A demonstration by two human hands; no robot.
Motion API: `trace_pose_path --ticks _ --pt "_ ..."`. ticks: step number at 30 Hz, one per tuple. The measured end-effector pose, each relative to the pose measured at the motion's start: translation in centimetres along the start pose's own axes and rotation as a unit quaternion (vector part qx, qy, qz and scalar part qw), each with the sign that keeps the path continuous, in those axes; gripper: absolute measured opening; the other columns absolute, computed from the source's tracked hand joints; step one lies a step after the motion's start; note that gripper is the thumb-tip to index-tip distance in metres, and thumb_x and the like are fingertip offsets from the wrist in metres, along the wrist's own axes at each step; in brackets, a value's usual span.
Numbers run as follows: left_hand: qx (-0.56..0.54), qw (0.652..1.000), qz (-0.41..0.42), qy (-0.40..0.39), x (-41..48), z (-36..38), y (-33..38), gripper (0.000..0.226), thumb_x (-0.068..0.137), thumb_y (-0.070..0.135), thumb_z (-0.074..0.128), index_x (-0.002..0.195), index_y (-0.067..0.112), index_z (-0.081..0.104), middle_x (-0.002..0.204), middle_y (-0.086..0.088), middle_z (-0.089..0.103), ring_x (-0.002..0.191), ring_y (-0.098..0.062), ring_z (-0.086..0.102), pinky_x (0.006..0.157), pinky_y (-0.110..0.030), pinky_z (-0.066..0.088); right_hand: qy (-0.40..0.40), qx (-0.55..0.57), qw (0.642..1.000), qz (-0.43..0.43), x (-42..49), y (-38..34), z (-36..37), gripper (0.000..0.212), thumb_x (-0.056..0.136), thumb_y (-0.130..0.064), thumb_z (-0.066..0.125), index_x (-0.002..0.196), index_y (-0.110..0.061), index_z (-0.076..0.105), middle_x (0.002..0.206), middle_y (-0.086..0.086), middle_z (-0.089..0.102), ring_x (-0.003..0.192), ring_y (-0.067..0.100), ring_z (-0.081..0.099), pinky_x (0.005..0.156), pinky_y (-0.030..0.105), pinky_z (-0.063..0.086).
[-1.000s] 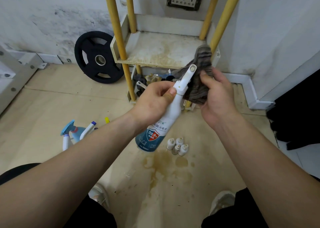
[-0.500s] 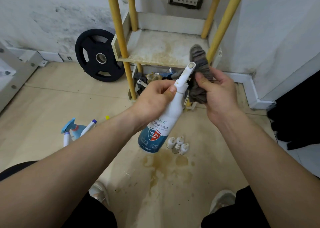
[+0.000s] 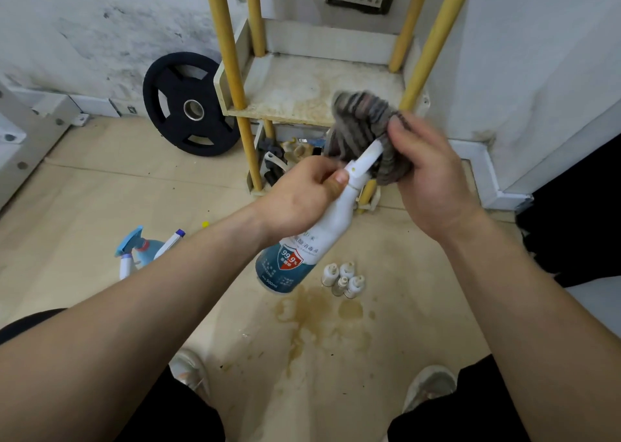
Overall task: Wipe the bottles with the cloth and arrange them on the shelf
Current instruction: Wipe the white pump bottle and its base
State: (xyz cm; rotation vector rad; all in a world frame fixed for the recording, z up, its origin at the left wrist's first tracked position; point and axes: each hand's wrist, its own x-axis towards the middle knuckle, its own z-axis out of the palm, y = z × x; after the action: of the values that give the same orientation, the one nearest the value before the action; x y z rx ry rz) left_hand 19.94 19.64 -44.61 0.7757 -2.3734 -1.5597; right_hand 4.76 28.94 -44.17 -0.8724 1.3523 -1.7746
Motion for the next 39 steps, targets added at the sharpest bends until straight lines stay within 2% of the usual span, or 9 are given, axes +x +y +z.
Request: trace_pose_path --ticks 2,7,14,18,21,24,27,34,39 --pt "-0.02 1.0 -0.009 -0.019 -0.1 -0.2 -0.1 0.025 0.107 0.016 0.046 0.096 0.005 0.066 0.081 -0.009 0.057 0.073 -0.019 0.05 0.068 -0.032 0.039 -0.058 0.02 0.998 0.03 0.0 0.6 -0.7 0.059 0.091 -0.029 0.068 0.125 0.017 0.052 0.126 0.043 0.054 0.12 0.046 0.056 0.112 0.064 0.037" --pt "-0.101 0.994 -0.02 -0.037 -0.2 -0.7 -0.4 0.032 0.1 0.027 0.052 0.092 0.0 0.069 0.08 -0.01 0.067 0.068 -0.019 0.06 0.065 -0.03 0.048 -0.14 0.091 0.984 0.06 0.0 0.8 -2.2 0.062 0.073 -0.017 0.083 0.128 -0.004 0.058 0.12 0.014 0.068 0.119 0.03 0.062 0.109 0.043 0.048" --pt "-0.142 0.988 -0.058 -0.021 -0.4 -0.3 -0.1 0.034 0.108 0.019 0.045 0.095 0.001 0.071 0.086 -0.017 0.069 0.076 -0.028 0.062 0.075 -0.037 0.05 0.047 -0.07 0.996 -0.011 0.0 1.1 -1.6 0.038 0.075 -0.018 0.083 0.111 -0.01 0.072 0.098 0.004 0.077 0.094 0.022 0.073 0.082 0.036 0.058" --pt "-0.089 0.992 -0.069 0.05 0.0 -0.5 -0.3 0.03 0.108 0.021 0.046 0.098 0.002 0.068 0.081 -0.01 0.064 0.072 -0.022 0.059 0.07 -0.034 0.05 0.124 -0.041 0.991 0.013 -0.2 0.9 -1.1 0.025 0.096 -0.031 0.065 0.104 -0.009 0.074 0.104 0.012 0.077 0.101 0.031 0.073 0.091 0.056 0.058" --pt "-0.032 0.992 -0.062 0.103 0.2 -0.3 -0.2 0.027 0.107 0.022 0.047 0.09 0.016 0.067 0.078 -0.003 0.062 0.071 -0.019 0.057 0.07 -0.032 0.048 0.087 -0.046 0.995 0.026 -0.7 1.0 0.4 0.032 0.106 -0.029 0.049 0.115 -0.009 0.071 0.112 0.012 0.075 0.11 0.028 0.071 0.1 0.053 0.055" --pt "0.01 0.989 -0.05 0.141 0.6 0.1 -0.6 0.023 0.104 0.028 0.05 0.105 0.015 0.07 0.093 -0.007 0.072 0.089 -0.028 0.066 0.085 -0.046 0.056 0.051 -0.055 0.997 0.034 -1.1 1.6 2.1 0.039 0.109 -0.017 0.041 0.145 -0.008 0.051 0.128 -0.001 0.068 0.12 0.011 0.065 0.101 0.029 0.052" --pt "0.049 0.985 -0.032 0.163 0.5 0.8 -0.3 0.042 0.089 0.043 0.045 0.114 0.017 0.068 0.101 -0.005 0.073 0.099 -0.031 0.066 0.088 -0.049 0.053 0.039 -0.112 0.993 0.019 -0.9 1.9 2.3 0.047 0.108 -0.013 0.046 0.155 -0.017 0.039 0.139 -0.006 0.06 0.127 0.004 0.059 0.102 0.021 0.048" --pt "0.084 0.979 -0.036 0.18 0.7 2.1 -1.0 0.017 0.102 0.032 0.054 0.112 0.019 0.052 0.107 0.0 0.061 0.1 -0.023 0.057 0.084 -0.038 0.045 0.052 -0.089 0.994 0.034 -0.5 2.3 0.6 0.029 0.096 -0.017 0.057 0.123 -0.013 0.068 0.115 0.009 0.075 0.11 0.026 0.07 0.103 0.05 0.053" --pt "0.088 0.979 0.0 0.181 0.7 1.9 -1.5 0.016 0.102 0.028 0.056 0.113 0.018 0.051 0.112 0.001 0.061 0.102 -0.019 0.055 0.079 -0.031 0.037 0.058 -0.047 0.996 0.046 -0.5 2.4 -0.2 0.032 0.094 -0.007 0.063 0.125 -0.006 0.067 0.116 0.014 0.074 0.107 0.028 0.071 0.098 0.044 0.057"
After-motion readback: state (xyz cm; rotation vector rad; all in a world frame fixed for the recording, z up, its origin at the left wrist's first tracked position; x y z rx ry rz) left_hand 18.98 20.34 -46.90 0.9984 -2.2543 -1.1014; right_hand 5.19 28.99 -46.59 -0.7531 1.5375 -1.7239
